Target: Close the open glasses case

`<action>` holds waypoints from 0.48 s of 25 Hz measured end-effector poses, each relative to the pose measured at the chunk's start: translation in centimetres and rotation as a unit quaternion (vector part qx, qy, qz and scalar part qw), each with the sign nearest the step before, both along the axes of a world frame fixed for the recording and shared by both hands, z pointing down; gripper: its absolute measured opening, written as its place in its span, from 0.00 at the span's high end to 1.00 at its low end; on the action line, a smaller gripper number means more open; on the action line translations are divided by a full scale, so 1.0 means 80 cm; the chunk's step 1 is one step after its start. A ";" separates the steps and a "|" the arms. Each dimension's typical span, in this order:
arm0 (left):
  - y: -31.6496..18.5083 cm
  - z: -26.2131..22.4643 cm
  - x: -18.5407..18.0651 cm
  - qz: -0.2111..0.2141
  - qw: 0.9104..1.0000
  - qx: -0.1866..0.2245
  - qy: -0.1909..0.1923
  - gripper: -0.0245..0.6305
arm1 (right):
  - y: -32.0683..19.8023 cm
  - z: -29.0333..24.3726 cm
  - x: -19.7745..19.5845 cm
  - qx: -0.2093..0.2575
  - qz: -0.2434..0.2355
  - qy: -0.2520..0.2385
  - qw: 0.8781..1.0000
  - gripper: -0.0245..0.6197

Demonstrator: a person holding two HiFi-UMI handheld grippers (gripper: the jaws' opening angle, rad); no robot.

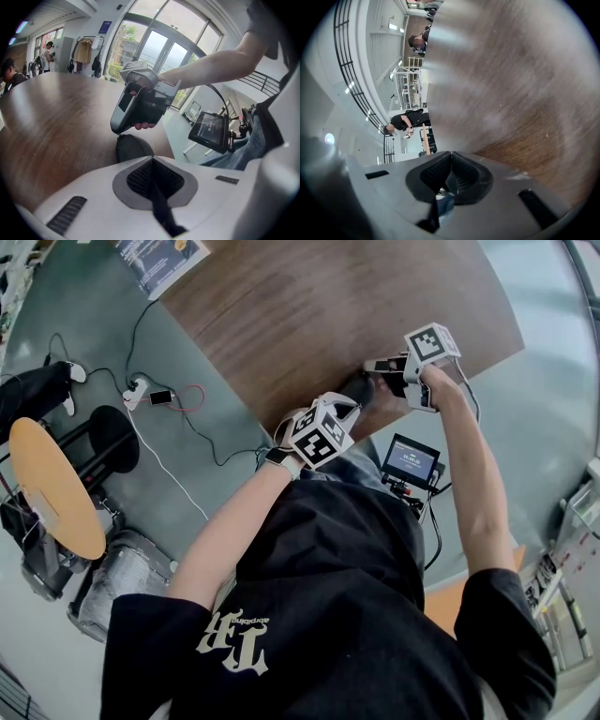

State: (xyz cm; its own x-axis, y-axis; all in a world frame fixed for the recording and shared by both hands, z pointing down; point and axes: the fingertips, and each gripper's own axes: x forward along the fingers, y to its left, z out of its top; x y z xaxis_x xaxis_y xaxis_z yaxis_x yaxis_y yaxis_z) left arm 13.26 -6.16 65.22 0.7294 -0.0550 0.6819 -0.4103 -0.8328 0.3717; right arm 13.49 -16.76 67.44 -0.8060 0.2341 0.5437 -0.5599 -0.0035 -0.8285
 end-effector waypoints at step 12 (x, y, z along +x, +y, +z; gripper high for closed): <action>-0.002 0.002 -0.001 -0.001 1.000 -0.002 0.000 0.97 | 0.001 0.005 -0.010 0.012 -0.028 0.012 0.999 0.98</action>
